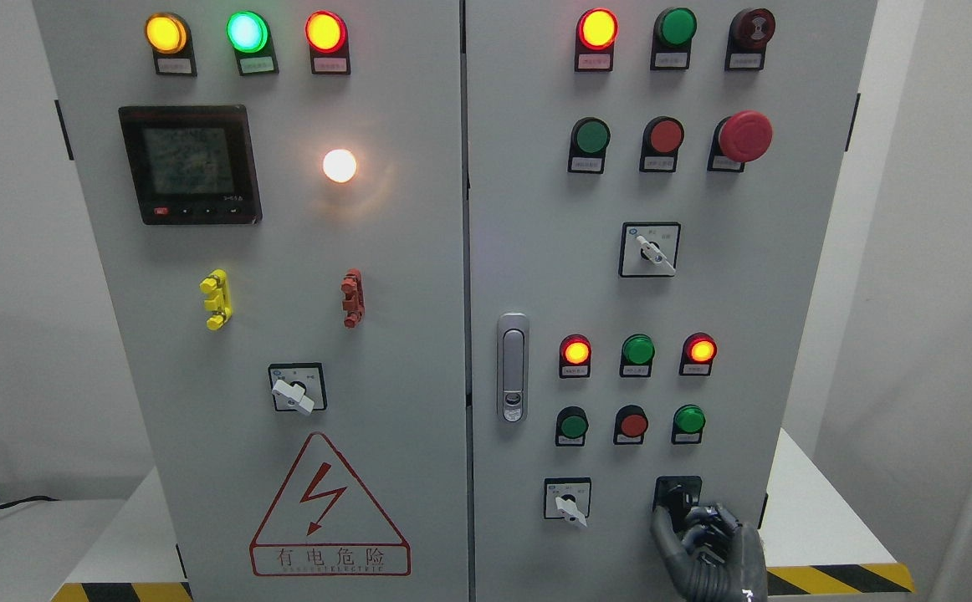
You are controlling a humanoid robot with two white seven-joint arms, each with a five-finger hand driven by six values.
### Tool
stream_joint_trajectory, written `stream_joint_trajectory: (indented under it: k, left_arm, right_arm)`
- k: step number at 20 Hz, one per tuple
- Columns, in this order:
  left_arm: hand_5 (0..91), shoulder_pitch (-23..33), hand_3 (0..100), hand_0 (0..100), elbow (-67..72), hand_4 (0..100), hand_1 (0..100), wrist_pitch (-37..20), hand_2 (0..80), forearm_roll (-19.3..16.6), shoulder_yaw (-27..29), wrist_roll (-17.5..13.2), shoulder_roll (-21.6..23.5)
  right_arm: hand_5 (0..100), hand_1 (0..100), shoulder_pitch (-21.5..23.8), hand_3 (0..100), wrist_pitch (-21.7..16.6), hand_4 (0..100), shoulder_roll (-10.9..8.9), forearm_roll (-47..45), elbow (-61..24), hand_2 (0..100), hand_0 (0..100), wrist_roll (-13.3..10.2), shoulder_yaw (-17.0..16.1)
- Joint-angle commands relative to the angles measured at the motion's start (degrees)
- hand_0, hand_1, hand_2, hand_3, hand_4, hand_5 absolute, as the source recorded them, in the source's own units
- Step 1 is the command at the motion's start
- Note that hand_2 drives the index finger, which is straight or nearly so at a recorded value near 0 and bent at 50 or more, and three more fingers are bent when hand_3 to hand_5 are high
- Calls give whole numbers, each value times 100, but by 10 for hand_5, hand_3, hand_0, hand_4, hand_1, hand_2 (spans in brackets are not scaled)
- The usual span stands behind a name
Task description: Trip black knob to open circuit
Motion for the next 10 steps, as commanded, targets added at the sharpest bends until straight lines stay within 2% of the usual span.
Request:
stream_joint_trajectory:
  k: [1, 10]
  left_arm:
    - [0, 0, 0, 120, -3, 0, 389, 2, 0, -176, 0, -1, 3]
    - [0, 0, 0, 120, -3, 0, 389, 2, 0, -176, 0, -1, -6]
  right_arm:
    - [973, 838, -4, 852, -54, 858, 0, 42, 2, 517, 358, 101, -10]
    - [972, 836, -4, 843, -54, 851, 0, 68, 10, 503, 350, 92, -19]
